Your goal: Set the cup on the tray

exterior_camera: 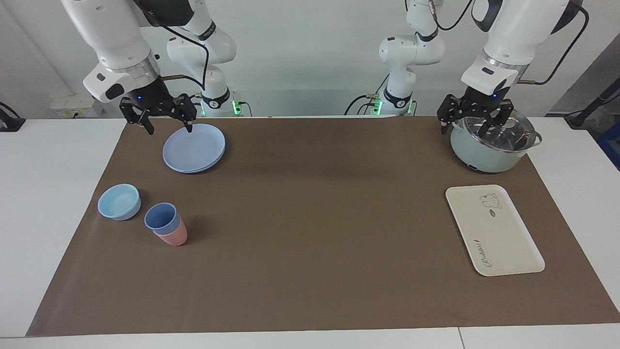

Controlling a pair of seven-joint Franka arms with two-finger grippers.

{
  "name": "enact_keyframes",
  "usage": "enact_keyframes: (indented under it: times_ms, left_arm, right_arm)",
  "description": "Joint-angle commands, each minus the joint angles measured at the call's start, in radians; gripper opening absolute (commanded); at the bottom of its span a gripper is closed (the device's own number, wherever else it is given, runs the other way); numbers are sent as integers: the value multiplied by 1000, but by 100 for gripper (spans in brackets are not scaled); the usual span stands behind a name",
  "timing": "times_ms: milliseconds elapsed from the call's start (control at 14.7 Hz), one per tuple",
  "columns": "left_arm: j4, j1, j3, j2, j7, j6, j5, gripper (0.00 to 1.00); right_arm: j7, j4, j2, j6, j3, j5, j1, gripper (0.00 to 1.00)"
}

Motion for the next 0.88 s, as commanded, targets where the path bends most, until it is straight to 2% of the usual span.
enact_keyframes:
  times_ms: [0,476,748,816]
  left_arm:
    - [-36,-17,12,-23,-6,34,-9,100]
    - [-42,-16,12,-29,-7,21,-9,100]
    - [-42,2,15,-29,-9,21,-9,100]
    - [-42,3,18,-29,-10,5,-9,100]
  right_arm:
    - [-25,-31,-25,11,1,6,-3,100]
    - [-26,-29,-26,-15,-4,23,-25,100]
    - [-5,-31,-25,-1,-11,23,-74,100]
    - [59,-31,-25,3,-13,23,-110,99]
